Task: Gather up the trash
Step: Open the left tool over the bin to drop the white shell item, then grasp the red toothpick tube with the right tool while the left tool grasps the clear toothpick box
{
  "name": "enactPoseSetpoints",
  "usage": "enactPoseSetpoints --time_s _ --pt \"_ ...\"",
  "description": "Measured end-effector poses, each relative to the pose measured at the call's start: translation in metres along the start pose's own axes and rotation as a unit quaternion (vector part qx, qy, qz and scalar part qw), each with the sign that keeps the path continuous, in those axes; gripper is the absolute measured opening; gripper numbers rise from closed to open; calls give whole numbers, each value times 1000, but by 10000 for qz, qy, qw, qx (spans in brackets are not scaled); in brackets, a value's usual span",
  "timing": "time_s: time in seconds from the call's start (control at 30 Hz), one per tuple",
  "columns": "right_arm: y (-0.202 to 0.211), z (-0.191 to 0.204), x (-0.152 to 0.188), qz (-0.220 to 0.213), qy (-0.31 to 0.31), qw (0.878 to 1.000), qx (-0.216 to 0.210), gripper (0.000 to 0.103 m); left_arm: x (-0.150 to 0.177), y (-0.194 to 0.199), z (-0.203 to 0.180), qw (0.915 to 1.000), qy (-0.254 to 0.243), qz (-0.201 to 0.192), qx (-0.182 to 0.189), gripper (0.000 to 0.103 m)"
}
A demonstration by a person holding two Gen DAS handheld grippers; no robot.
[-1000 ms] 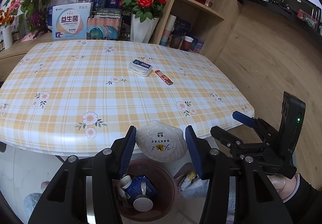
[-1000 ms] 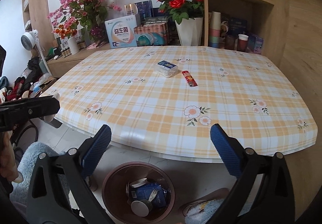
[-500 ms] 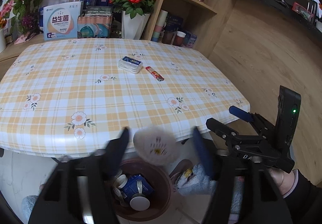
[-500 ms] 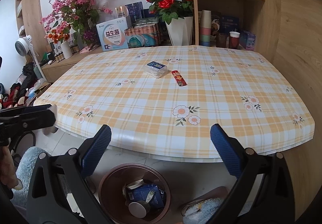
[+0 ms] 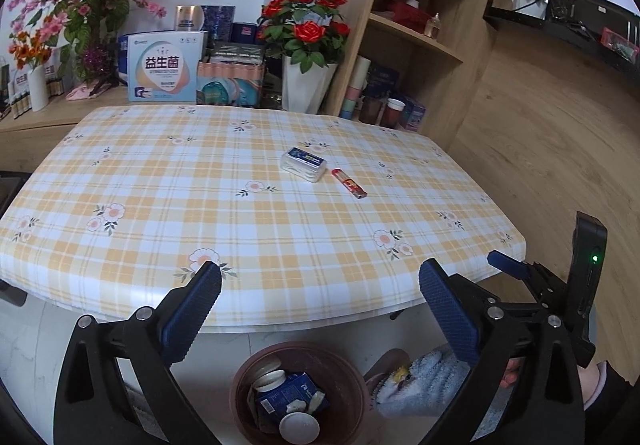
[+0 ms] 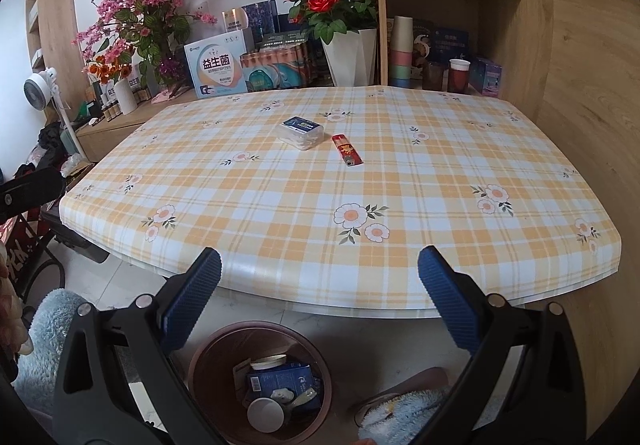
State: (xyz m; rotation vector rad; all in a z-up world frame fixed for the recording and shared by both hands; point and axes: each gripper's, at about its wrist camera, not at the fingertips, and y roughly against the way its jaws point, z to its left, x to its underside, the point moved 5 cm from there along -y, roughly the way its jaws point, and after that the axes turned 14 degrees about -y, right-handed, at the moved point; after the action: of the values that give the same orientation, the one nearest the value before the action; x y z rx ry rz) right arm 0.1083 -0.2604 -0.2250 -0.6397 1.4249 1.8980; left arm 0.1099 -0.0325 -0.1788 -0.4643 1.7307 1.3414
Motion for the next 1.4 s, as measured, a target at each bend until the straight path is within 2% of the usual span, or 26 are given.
enactPoseSetpoints --time_s 0.33,0.43,0.6,0.73,1.1,1.27,1.4 --pt "-7 -2 4 62 114 9998 122 97 4 -4 17 9995 75 50 -292 97" --pt "-9 -1 -3 -24 233 9997 87 97 4 -8 22 9992 36 89 -393 97" --pt "-22 -5 -16 86 204 9997 86 97 0 -17 31 9986 -13 135 -518 97" --pt "-41 -6 -28 326 256 9991 97 97 -5 -26 39 9981 -19 194 -586 97" --pt "-101 -1 -70 627 421 9971 -67 97 -21 -73 57 9968 -159 390 -683 97" --pt "-137 -5 -86 528 721 9959 134 97 -27 -101 64 9960 -278 515 -673 97" --pt "-173 -17 -102 612 792 9944 331 97 -37 -127 65 9953 -466 582 -618 97"
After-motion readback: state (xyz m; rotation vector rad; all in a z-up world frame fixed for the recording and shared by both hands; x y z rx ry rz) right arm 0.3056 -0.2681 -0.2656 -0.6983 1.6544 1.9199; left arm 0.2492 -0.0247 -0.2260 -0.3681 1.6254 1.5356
